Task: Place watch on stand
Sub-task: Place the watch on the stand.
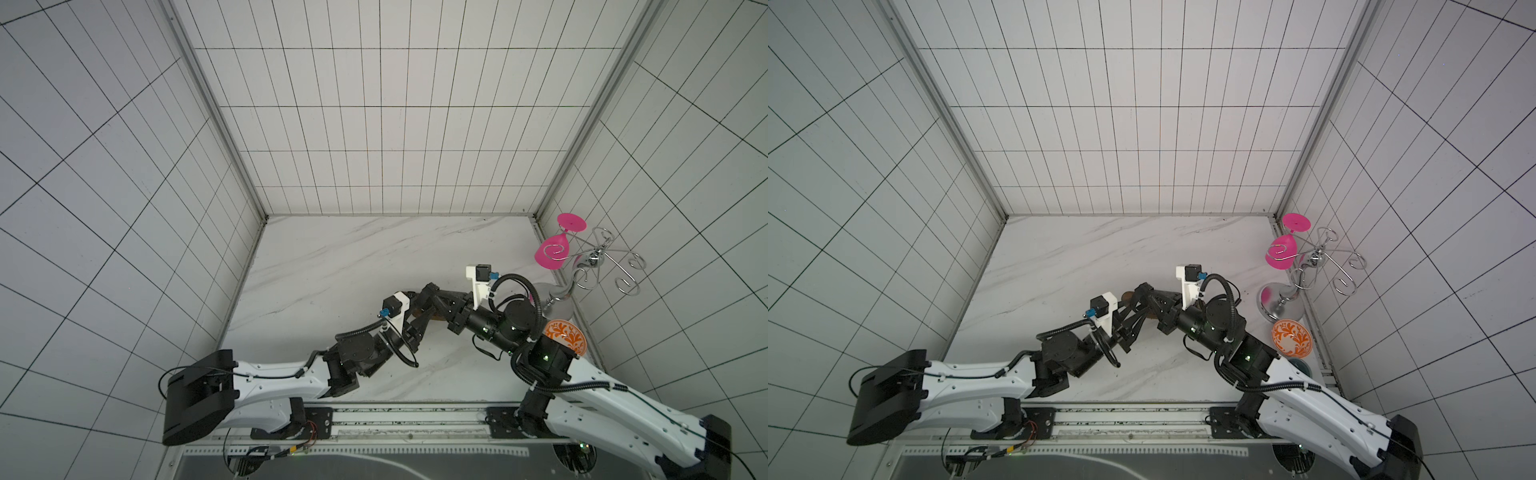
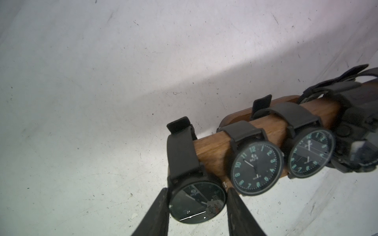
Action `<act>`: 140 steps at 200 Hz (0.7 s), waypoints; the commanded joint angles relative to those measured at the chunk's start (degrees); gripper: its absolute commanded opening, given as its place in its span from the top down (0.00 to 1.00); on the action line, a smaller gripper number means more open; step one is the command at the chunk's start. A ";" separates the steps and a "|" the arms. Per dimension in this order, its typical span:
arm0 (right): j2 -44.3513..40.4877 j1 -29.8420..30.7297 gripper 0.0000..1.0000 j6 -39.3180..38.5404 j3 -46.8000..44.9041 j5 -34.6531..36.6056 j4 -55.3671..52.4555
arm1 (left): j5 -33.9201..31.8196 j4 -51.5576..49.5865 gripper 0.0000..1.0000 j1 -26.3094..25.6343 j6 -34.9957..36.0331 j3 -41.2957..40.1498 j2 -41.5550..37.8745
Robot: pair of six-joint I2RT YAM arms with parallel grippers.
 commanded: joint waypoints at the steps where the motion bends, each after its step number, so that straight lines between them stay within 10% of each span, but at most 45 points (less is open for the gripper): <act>1: -0.41 0.63 1.00 -0.50 3.08 4.18 -2.95 | -0.81 -2.06 0.64 -0.15 0.85 1.97 -1.67; 44: -0.49 0.63 1.00 -0.45 2.79 8.24 -7.51 | -4.40 -9.42 0.64 -0.13 -0.33 3.73 -4.34; 140: -5.13 0.24 0.59 -7.53 2.52 12.51 -14.78 | 0.72 -42.70 0.65 10.26 -8.01 14.39 -9.61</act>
